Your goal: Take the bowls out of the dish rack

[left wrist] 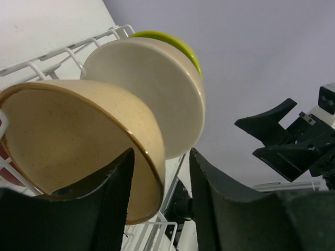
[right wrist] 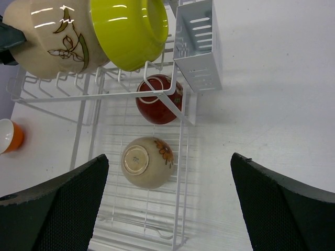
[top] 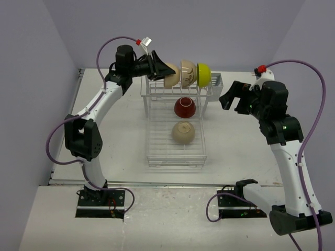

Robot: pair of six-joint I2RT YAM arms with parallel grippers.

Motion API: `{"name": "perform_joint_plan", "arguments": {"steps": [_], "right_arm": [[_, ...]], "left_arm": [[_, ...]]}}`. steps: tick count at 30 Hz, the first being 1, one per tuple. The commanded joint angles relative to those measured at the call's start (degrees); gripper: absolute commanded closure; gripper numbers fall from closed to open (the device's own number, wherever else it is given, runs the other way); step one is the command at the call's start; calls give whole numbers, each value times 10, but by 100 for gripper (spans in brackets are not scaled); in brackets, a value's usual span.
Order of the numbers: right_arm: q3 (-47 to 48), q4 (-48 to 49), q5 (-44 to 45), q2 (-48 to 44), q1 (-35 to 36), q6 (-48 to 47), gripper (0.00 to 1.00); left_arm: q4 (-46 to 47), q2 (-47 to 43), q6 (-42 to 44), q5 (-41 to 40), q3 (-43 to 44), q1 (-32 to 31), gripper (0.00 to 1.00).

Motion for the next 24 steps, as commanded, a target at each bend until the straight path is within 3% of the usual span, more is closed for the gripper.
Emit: {"name": "perform_joint_plan", "arguments": {"steps": [1, 9, 12, 20, 24], "right_arm": [[-2, 4, 10, -13, 3, -9, 1], [6, 1, 11, -17, 3, -16, 1], [5, 0, 6, -14, 3, -16, 1], [-1, 2, 3, -11, 3, -18, 1], [-4, 4, 2, -10, 3, -18, 1]], "left_arm": [[-14, 12, 16, -5, 10, -5, 54], [3, 27, -2, 9, 13, -4, 84], [100, 17, -50, 25, -22, 0, 99], [382, 5, -240, 67, -116, 22, 100], [444, 3, -287, 69, -124, 27, 100]]}}
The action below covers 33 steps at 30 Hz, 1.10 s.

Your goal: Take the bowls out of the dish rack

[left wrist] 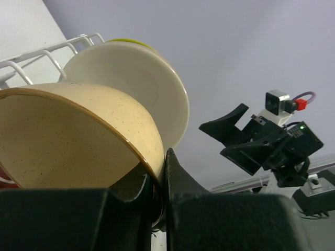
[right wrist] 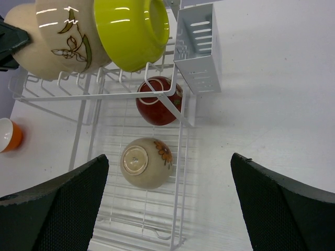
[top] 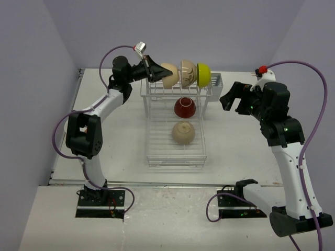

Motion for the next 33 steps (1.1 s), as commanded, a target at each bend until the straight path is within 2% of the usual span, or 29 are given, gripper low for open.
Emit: {"name": "perform_joint_plan", "arguments": {"steps": [1, 4, 8, 14, 16, 17, 18, 19, 21, 23, 24, 25, 26, 29, 30, 32, 33], "right_arm": [[-5, 6, 2, 0, 3, -10, 1], [-7, 5, 2, 1, 3, -10, 1], [-7, 7, 0, 2, 3, -10, 1], [-5, 8, -1, 4, 3, -10, 1], [-4, 7, -1, 4, 3, -9, 1], [-5, 8, -3, 4, 3, -9, 1], [-5, 8, -3, 4, 3, -8, 1], [-6, 7, -5, 4, 3, -6, 1], [-7, 8, -10, 4, 3, -5, 1], [-8, 9, -11, 4, 3, -3, 1], [-9, 10, -15, 4, 3, -2, 1], [-8, 10, -18, 5, 3, -1, 1], [-7, 9, -20, 8, 3, 1, 1], [-4, 11, -28, 11, 3, 5, 1], [-4, 12, -32, 13, 3, 6, 1], [-4, 15, -38, 15, 3, 9, 1], [-4, 17, -42, 15, 3, 12, 1]], "left_arm": [[152, -14, -87, 24, -1, 11, 100], [202, -13, -142, 24, 9, 13, 100], [194, -15, -149, 27, 43, 14, 100], [174, -29, -146, 32, 83, 22, 100], [132, -49, -129, 31, 90, 38, 100], [110, -57, -94, 34, 105, 47, 100], [71, -64, -64, 35, 119, 69, 100], [-18, -84, -6, 28, 126, 83, 100], [-67, -101, 36, 24, 132, 135, 100], [-176, -129, 130, 0, 146, 163, 100], [-247, -134, 181, -20, 168, 198, 100], [-389, -142, 230, -71, 186, 210, 100], [-429, -148, 288, -95, 199, 221, 100], [-560, -156, 355, -202, 201, 251, 100], [-651, -145, 392, -295, 210, 251, 100], [-711, -142, 415, -376, 194, 249, 100], [-750, -146, 417, -460, 177, 249, 100]]}}
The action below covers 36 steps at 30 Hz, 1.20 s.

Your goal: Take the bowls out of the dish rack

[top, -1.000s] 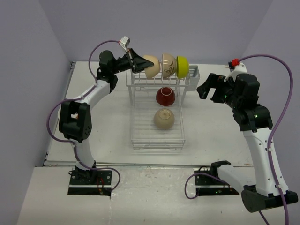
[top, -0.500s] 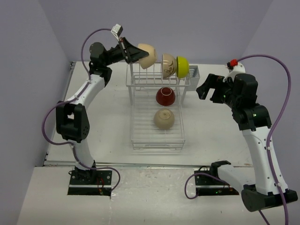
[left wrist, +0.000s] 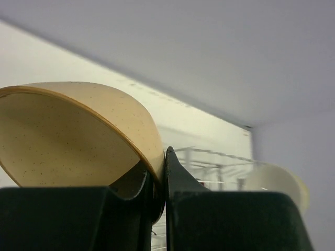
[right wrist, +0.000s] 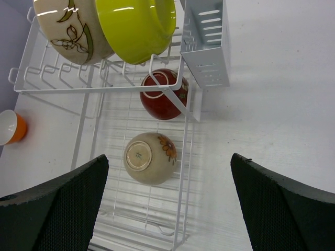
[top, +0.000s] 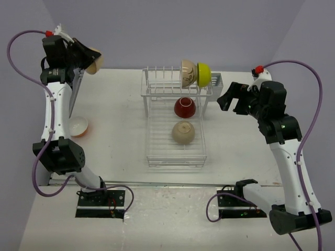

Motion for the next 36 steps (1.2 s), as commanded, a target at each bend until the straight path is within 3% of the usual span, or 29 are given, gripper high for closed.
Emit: {"name": "perform_joint_plan", "arguments": {"steps": [1, 4, 10, 16, 36], "right_arm": [[2, 17, -26, 5, 3, 10, 1], [0, 22, -37, 16, 3, 15, 1], [0, 22, -40, 24, 4, 15, 1], [5, 20, -43, 28, 9, 14, 1], [19, 12, -33, 28, 11, 6, 1]], "left_arm": [[-218, -7, 104, -236, -46, -17, 100], [-235, -42, 103, -392, -138, -18, 100], [-231, -74, 106, -522, -263, -13, 100], [-185, -81, 129, -501, -323, 31, 100], [-144, 34, 160, -459, -285, 68, 100]]}}
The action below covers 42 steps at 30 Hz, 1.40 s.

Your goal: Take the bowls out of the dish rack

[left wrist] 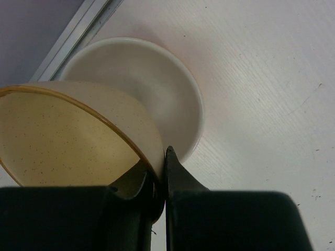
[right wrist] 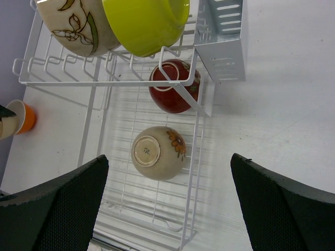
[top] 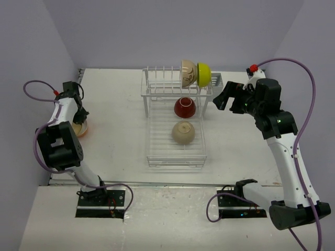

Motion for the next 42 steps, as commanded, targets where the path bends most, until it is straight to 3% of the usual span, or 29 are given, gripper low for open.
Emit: {"name": "perform_joint_plan", "arguments": {"steps": [1, 10, 11, 22, 24, 29, 32, 33, 36, 39, 42], "right_arm": [[18, 8, -3, -3, 3, -4, 1], [20, 7, 7, -6, 3, -5, 1], [19, 9, 6, -6, 3, -6, 1], [14, 12, -1, -8, 3, -2, 1], [13, 13, -4, -8, 3, -1, 1], [13, 14, -7, -7, 3, 3, 1], [14, 14, 0, -6, 3, 5, 1], [15, 13, 4, -5, 3, 5, 1], [27, 6, 24, 0, 3, 6, 1], [34, 2, 36, 0, 3, 13, 1], [38, -2, 44, -3, 3, 18, 1]], "left_arm": [[40, 8, 15, 4, 32, 4, 100], [40, 38, 15, 19, 44, 4, 100], [40, 40, 16, 21, 45, 4, 94], [29, 37, 11, 28, 58, 4, 74], [21, 27, 8, 28, 65, 4, 65], [7, -21, -8, 38, 108, 1, 60], [61, -61, -18, 170, 139, -12, 58], [88, -69, -34, 293, 144, -19, 57], [209, -72, -99, 471, 181, -72, 50], [248, -27, -124, 532, 275, -159, 39], [295, 13, -146, 560, 329, -244, 38]]}}
